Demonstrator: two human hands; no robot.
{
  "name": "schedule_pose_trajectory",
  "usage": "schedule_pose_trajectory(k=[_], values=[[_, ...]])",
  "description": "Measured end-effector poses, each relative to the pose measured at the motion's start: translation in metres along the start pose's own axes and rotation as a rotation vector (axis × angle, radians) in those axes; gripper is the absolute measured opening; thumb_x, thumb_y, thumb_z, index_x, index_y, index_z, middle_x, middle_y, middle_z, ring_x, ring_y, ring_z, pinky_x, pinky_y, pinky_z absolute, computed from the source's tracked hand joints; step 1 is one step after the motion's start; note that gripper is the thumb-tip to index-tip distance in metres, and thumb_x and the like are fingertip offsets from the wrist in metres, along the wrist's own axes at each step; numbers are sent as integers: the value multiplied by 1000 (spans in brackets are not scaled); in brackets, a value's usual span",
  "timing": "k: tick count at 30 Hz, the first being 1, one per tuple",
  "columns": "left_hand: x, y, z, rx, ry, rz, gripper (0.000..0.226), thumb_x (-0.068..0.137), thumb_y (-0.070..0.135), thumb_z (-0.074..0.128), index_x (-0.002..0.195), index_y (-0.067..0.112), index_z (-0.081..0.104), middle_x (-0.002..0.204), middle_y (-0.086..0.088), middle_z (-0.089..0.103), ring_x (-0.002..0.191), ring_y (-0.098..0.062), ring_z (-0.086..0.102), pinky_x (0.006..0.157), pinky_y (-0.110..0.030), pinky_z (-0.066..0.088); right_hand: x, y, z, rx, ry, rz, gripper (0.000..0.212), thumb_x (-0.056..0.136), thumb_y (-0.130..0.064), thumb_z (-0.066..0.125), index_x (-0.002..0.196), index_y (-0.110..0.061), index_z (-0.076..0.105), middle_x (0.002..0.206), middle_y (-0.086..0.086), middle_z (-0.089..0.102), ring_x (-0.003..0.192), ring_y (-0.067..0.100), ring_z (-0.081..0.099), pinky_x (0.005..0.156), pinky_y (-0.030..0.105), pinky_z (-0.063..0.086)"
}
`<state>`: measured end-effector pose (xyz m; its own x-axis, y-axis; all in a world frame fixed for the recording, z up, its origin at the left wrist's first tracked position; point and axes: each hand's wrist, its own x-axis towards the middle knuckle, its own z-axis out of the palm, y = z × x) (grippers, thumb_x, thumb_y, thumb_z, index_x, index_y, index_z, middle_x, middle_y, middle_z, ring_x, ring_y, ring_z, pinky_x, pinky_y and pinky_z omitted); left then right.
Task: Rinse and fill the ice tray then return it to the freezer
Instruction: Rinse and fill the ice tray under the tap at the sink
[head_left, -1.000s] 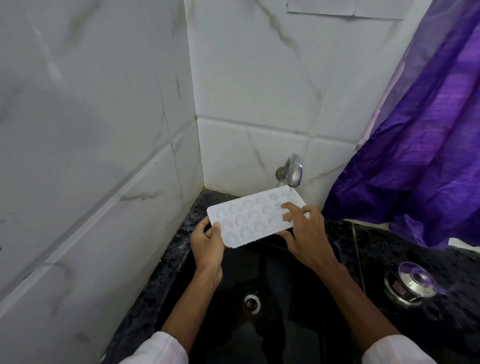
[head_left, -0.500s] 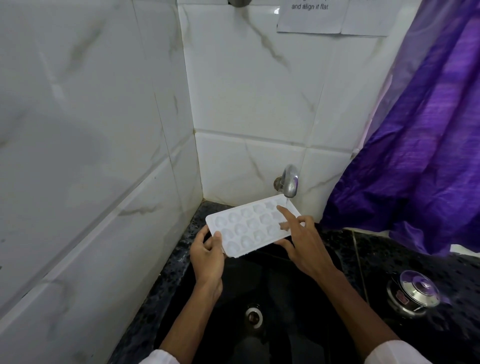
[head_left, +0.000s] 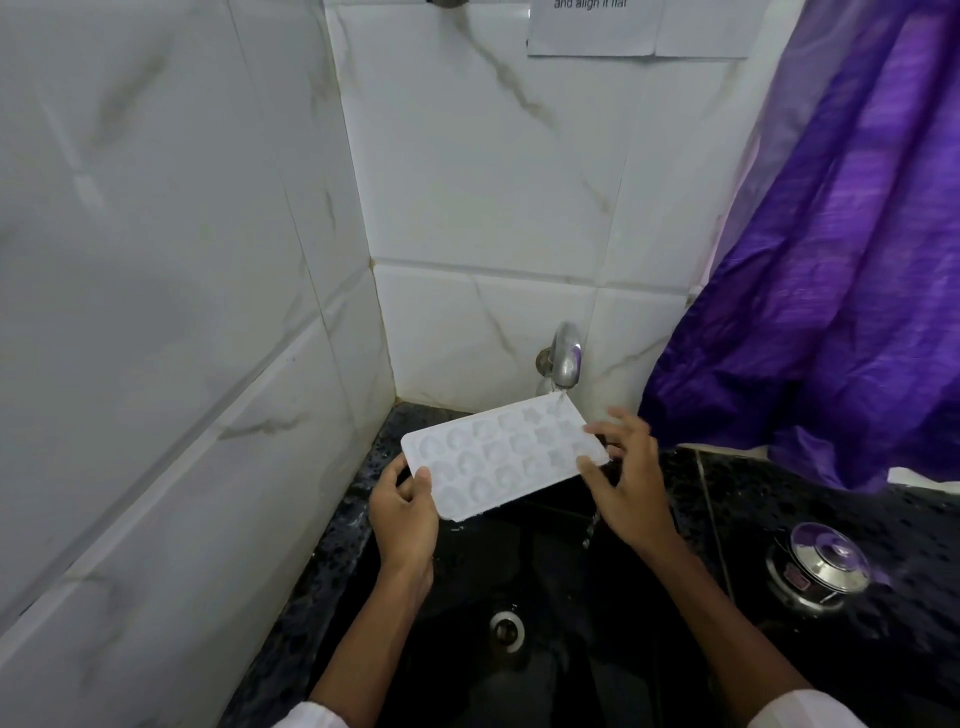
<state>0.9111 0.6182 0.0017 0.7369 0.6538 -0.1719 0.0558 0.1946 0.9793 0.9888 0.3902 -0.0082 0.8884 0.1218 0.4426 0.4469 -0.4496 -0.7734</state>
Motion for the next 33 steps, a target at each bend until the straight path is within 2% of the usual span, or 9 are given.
schedule_pose_trajectory(k=[2,4,7,11,16,19,26,29,33], values=[[3,-4,-6,23,2,-8,32,102,9,52,134,11,58,107,-8,74,92,-20,73,81,-44,61,1,0,-2,63,131,256,55,91,-17,67,137,-28,39,130,-7,52,127,17,43,105,33,42],[5,-9,-11,50,-1,-14,32,102,10,52,133,11,59,112,-9,73,93,-20,72,75,-37,60,4,0,-6,128,32,522,55,94,-28,63,142,-20,38,132,-5,53,124,18,50,104,41,46],[8,-16,-13,112,-40,-28,33,102,9,52,134,12,59,112,-8,73,95,-22,72,78,-39,60,4,-5,-10,395,-148,765,35,101,-32,52,131,-14,56,118,-1,66,104,14,65,87,35,56],[8,-22,-16,177,-87,-34,29,102,8,50,128,15,60,109,-7,73,94,-22,71,86,-48,59,-8,-1,-7,289,-162,690,23,102,-22,52,113,-12,69,99,1,74,92,18,71,83,34,57],[9,-25,-20,215,-103,-23,27,102,7,48,124,20,59,103,-3,72,90,-17,69,72,-36,58,-18,11,-2,284,-154,674,16,99,-16,57,110,-16,68,99,-2,75,88,11,73,73,24,57],[7,-26,-22,264,-110,40,25,101,5,50,117,22,59,105,-3,72,93,-17,70,69,-30,54,-22,18,2,219,-114,634,20,97,-14,60,115,-15,67,105,-2,73,92,10,71,76,24,57],[13,-25,-28,417,-121,229,23,95,5,62,118,11,66,104,-1,73,92,-9,69,63,-9,49,-24,20,-8,-11,-39,456,13,87,-13,72,100,-15,71,93,-5,72,85,-2,65,69,11,51],[14,-22,-27,451,-136,306,19,94,3,64,112,10,68,99,4,71,89,2,65,68,-1,47,-24,15,-11,-37,-5,442,11,86,-14,74,97,-15,71,89,-8,70,82,-6,62,64,3,45],[16,-21,-26,458,-125,375,17,93,2,66,108,8,69,97,3,72,88,-3,67,77,-9,51,-24,9,-16,-48,34,407,11,84,-11,75,94,-13,72,80,-16,66,76,-11,60,66,0,43]])
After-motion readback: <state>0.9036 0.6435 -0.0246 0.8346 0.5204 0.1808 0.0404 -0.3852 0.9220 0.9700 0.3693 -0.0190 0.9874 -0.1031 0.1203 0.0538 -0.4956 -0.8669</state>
